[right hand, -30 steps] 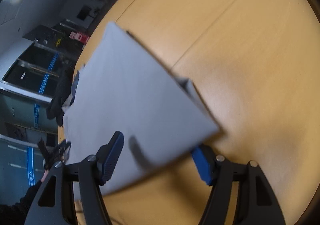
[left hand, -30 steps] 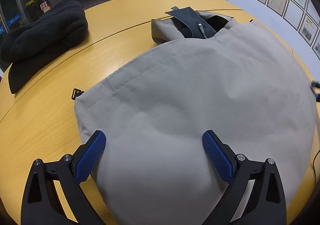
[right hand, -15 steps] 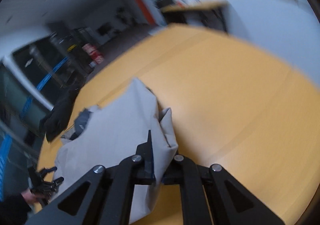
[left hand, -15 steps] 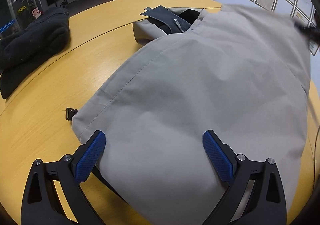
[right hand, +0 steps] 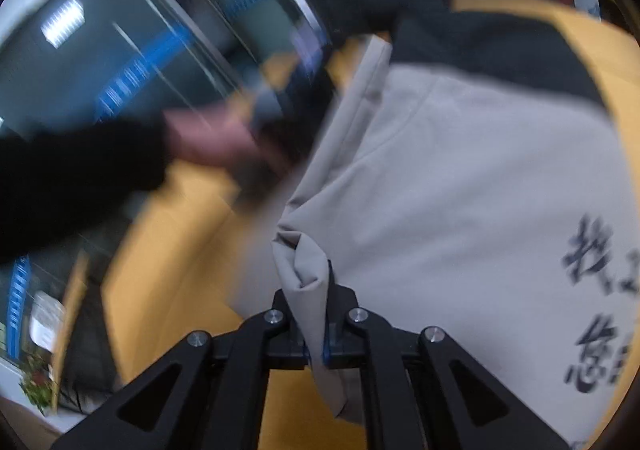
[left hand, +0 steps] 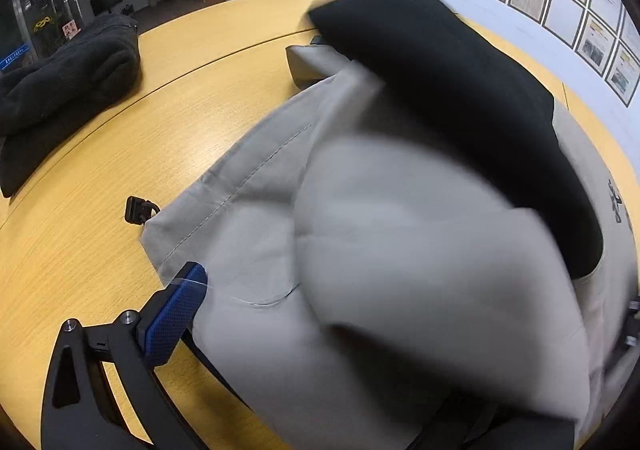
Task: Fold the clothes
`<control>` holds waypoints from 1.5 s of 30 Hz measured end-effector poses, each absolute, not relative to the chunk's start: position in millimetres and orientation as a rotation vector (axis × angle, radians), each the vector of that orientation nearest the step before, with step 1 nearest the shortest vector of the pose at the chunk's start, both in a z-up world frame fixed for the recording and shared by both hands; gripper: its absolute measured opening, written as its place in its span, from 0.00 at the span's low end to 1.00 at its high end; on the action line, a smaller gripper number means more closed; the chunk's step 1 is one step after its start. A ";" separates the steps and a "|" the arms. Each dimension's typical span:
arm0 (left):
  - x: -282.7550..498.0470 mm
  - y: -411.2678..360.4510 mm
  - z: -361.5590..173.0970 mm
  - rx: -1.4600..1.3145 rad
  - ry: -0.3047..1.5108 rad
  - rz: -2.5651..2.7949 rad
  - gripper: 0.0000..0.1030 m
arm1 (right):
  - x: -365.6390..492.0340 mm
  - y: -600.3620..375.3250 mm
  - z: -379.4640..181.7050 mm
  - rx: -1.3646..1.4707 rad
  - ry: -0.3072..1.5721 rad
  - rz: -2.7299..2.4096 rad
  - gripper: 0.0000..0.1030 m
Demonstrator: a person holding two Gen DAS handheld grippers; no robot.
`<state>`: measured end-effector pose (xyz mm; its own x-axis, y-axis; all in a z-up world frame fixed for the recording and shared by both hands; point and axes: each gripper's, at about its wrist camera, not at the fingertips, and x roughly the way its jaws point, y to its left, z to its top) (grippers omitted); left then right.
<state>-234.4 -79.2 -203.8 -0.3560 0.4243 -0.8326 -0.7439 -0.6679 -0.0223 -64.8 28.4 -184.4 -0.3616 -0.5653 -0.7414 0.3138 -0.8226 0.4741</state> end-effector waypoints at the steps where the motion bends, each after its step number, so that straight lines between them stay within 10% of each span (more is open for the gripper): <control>1: -234.8 -80.7 -203.8 -1.118 0.466 2.068 1.00 | -67.5 31.4 -188.1 1.344 -0.352 -2.199 0.03; 23: -242.8 -99.6 -207.8 -1.093 0.460 2.082 1.00 | -104.8 -67.1 -199.2 1.187 -0.076 -2.127 0.04; 45: -264.5 -119.3 -197.2 -1.040 0.490 2.068 1.00 | -121.0 51.7 -216.4 1.255 0.162 -2.101 0.01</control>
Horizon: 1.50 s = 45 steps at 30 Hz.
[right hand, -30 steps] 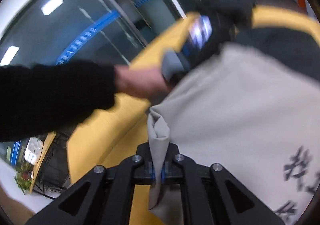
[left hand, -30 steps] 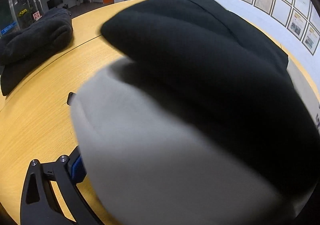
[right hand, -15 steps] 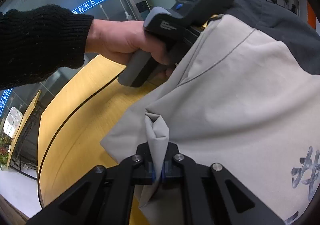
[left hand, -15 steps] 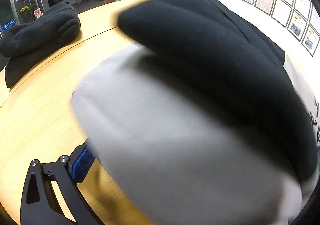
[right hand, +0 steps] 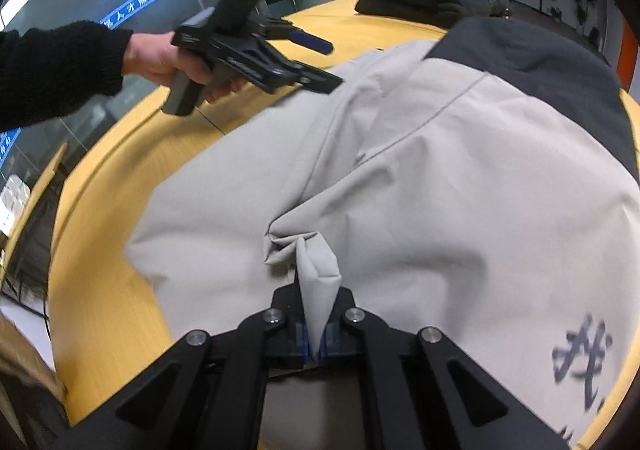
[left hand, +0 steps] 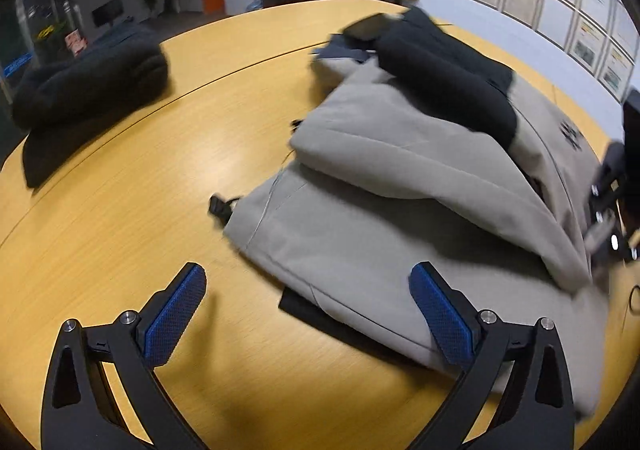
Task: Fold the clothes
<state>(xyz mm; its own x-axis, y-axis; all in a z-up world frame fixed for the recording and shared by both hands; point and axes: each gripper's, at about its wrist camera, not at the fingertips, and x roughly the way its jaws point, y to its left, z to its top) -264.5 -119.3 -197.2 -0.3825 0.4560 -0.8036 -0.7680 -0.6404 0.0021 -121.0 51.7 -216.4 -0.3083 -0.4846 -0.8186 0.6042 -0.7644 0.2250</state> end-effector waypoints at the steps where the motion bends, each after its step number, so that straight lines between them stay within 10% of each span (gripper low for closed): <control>1: -264.1 -110.7 -198.4 -1.033 0.497 2.059 1.00 | -122.7 59.5 -213.2 1.268 0.175 -2.108 0.01; 11: -312.6 -96.1 -207.2 -1.068 0.487 2.031 1.00 | -110.9 12.0 -151.5 1.107 -0.073 -2.123 0.04; 28: -293.2 -96.3 -212.1 -1.076 0.484 2.050 1.00 | -98.2 -86.5 -228.5 1.146 -0.062 -1.950 0.02; 45: -285.2 -70.2 -199.7 -0.944 0.600 2.010 0.99 | -93.1 83.5 -147.5 1.150 -0.038 -2.462 0.03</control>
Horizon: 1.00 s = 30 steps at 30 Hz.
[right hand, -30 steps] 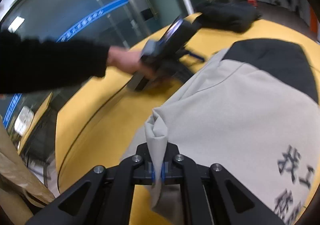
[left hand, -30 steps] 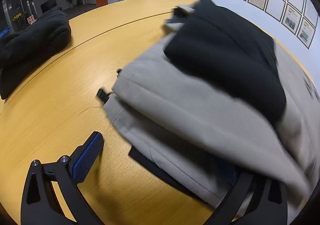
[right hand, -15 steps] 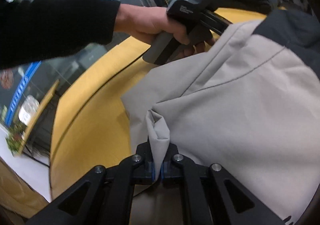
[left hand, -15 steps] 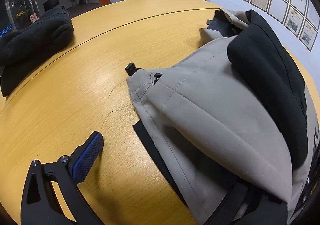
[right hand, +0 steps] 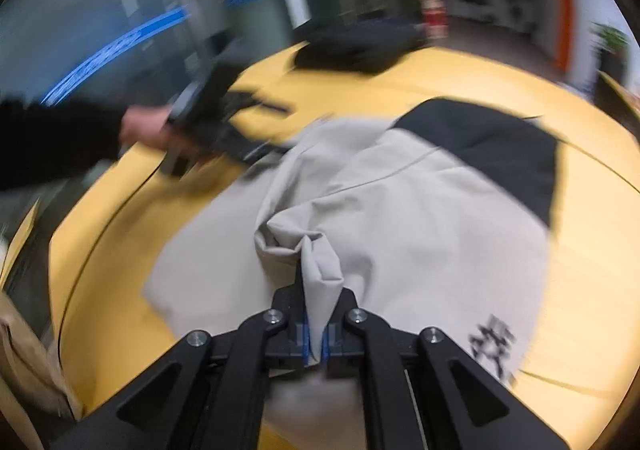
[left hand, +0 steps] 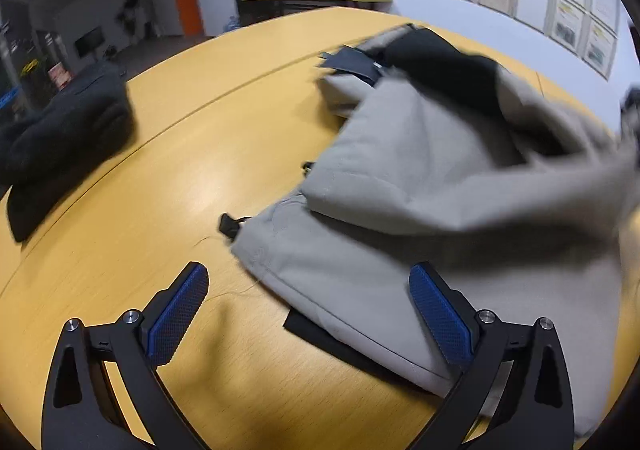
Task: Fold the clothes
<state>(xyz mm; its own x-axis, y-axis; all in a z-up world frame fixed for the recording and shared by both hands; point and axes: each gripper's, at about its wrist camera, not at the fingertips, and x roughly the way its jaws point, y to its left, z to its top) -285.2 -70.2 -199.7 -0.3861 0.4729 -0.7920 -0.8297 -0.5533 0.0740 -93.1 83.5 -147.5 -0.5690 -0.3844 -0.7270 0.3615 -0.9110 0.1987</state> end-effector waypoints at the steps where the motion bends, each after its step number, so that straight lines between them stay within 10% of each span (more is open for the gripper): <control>1: -282.0 -68.2 -198.8 -0.933 0.607 2.003 0.99 | -91.4 87.6 -146.1 1.148 -0.056 -2.500 0.04; 6: -251.1 -62.1 -193.5 -0.905 0.671 1.971 1.00 | -89.4 60.2 -165.2 1.204 0.071 -2.540 0.17; 11: -250.2 -62.8 -189.0 -0.890 0.670 1.951 0.97 | -77.0 28.4 -182.4 1.227 0.197 -2.537 0.59; 17: -247.5 -78.8 -159.7 -0.804 0.603 1.950 0.95 | -57.9 11.8 -195.3 1.185 0.375 -2.506 0.75; 24: -233.0 -60.4 -186.5 -0.809 0.717 1.813 0.96 | -76.1 30.8 -219.0 1.253 0.428 -2.583 0.66; 30: -239.6 -55.3 -196.3 -0.828 0.699 1.801 1.00 | -84.8 58.5 -207.0 1.270 0.125 -2.609 0.20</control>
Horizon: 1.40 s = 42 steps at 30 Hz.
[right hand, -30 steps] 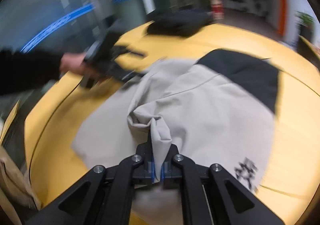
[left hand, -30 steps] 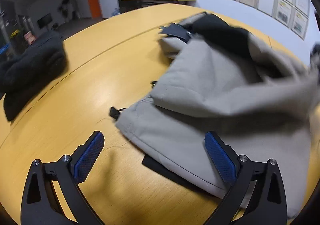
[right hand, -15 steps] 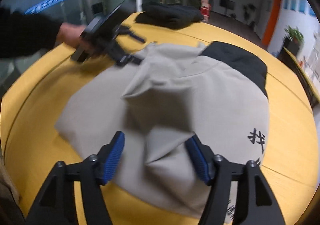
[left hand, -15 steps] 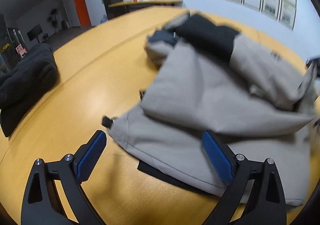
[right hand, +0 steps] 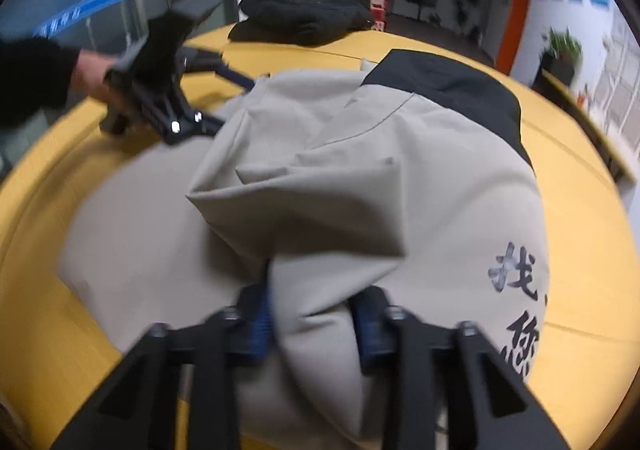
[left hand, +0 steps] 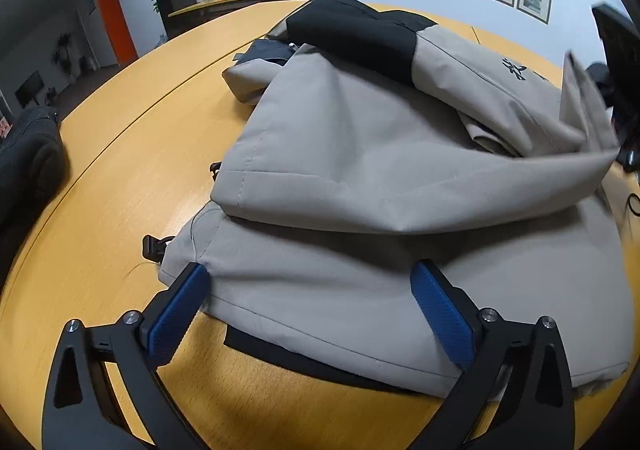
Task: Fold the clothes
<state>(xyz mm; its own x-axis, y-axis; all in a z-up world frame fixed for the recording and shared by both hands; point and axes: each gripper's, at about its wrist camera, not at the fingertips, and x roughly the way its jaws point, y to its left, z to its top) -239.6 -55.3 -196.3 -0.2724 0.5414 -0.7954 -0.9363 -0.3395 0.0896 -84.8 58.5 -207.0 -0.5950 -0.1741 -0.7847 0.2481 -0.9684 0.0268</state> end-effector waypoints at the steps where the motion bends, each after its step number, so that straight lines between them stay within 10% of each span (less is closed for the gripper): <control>1: -240.4 -55.1 -196.9 -0.831 0.695 1.800 1.00 | -85.9 61.2 -200.1 1.258 0.077 -2.612 0.15; 13: -248.3 -51.5 -203.0 -0.861 0.658 1.790 1.00 | -89.5 12.7 -119.8 0.873 -0.308 -2.341 0.03; 21: -250.2 -48.0 -204.7 -0.870 0.650 1.787 1.00 | -71.3 -25.1 -233.4 1.131 -0.151 -2.167 0.04; 42: -253.0 -31.5 -208.4 -0.886 0.638 1.810 1.00 | -67.9 -42.3 -216.4 1.074 0.037 -2.142 0.03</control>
